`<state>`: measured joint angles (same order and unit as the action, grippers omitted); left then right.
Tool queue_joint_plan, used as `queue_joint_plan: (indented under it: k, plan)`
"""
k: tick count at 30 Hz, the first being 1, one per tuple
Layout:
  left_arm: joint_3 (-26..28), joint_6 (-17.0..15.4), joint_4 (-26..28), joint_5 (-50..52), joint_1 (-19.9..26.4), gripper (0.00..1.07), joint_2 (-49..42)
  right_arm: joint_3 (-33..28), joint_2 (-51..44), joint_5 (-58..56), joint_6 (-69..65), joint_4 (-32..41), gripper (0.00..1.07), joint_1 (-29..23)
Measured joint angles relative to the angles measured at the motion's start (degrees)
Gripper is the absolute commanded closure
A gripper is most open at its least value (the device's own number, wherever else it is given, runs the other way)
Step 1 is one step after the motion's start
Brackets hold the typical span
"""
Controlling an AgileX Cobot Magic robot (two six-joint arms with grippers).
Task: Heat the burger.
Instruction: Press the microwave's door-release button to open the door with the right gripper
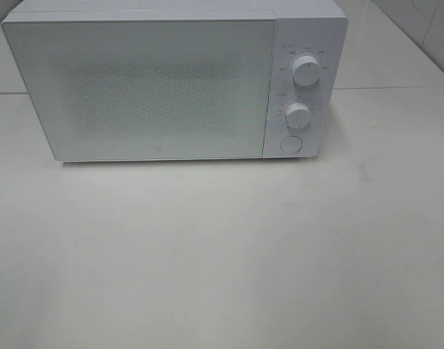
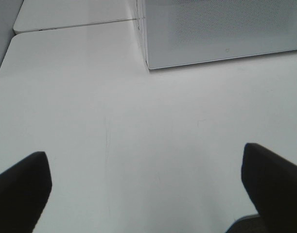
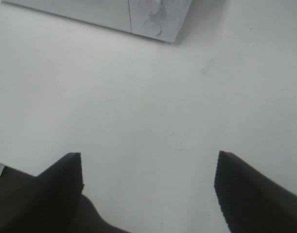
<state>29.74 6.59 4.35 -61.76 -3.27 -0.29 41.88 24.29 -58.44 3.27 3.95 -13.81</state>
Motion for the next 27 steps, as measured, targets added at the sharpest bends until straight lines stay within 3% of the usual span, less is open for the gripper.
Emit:
queue_joint_plan:
  k: [10, 19, 27]
  plan:
    - [0.0, 0.0, 0.0, 0.0, 0.0, 0.06, 0.0, -1.49, -12.49, -0.8, -2.01, -3.44, 0.31, 2.06]
    - [0.0, 0.0, 0.0, 0.0, 0.0, 0.06, 0.0, -7.45, -22.52, -1.2, -6.02, -7.22, 0.31, 2.06]
    - [0.0, 0.0, 0.0, 0.0, 0.0, 0.06, 0.0, -13.29, -24.52, 0.23, -6.59, -7.73, 0.31, 2.06]
